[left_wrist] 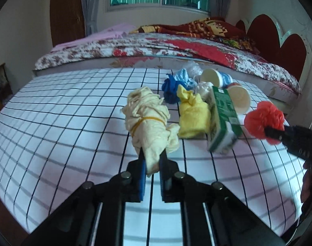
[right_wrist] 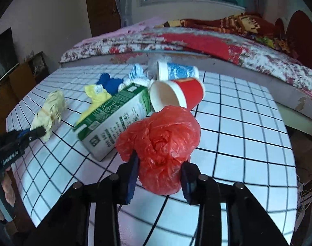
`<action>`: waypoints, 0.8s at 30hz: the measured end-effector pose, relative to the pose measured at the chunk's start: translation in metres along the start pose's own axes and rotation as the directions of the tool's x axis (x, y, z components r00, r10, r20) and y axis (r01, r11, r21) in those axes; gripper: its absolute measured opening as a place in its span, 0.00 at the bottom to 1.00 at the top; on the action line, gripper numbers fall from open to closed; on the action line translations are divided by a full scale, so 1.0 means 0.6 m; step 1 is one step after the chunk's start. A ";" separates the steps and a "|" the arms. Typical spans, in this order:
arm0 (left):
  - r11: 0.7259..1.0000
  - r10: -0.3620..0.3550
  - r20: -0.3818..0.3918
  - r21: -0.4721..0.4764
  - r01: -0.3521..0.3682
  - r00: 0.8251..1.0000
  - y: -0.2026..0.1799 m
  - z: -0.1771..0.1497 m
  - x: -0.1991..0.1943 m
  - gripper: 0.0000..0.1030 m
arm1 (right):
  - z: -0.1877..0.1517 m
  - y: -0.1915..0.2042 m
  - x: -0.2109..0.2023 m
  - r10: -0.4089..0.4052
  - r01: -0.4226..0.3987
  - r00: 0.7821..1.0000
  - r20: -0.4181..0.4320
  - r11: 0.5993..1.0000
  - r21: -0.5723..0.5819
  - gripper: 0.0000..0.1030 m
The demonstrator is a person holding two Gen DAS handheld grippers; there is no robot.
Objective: Collect trash
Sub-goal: 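Grasp the beige cloth with the left tool while the right tool grasps the red plastic bag, then carry the beige cloth and red bag over the black bin and release both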
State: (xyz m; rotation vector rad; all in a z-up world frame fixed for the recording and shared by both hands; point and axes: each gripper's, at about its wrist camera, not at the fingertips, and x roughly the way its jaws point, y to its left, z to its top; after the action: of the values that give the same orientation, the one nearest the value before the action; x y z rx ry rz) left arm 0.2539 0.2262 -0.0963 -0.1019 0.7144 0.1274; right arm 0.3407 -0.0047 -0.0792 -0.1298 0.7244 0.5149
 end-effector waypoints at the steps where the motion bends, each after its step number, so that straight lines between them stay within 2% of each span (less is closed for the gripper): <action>1: 1.000 0.000 0.006 0.001 0.000 1.000 -0.003 -0.003 -0.009 0.11 | -0.004 0.003 -0.016 -0.006 0.006 1.000 0.018 1.000 -0.003 0.36; 11: 0.998 -0.011 0.099 0.058 0.006 0.995 -0.074 -0.041 -0.127 0.11 | -0.048 0.027 -0.174 -0.043 0.044 0.989 0.144 0.999 -0.007 0.36; 15: 0.998 -0.028 0.143 0.052 0.021 0.989 -0.089 -0.050 -0.175 0.11 | -0.067 0.029 -0.226 -0.053 0.055 0.983 0.176 0.998 -0.005 0.36; 24: 0.995 -0.073 0.174 0.072 0.062 0.982 -0.125 -0.079 -0.245 0.11 | -0.109 0.037 -0.317 -0.074 0.075 0.972 0.224 0.997 0.006 0.36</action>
State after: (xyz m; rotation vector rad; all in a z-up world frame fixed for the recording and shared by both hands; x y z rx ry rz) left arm 0.1248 0.1334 -0.0313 -0.0503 0.5372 0.0468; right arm 0.1709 -0.0811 -0.0007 -0.0987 0.4959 0.4500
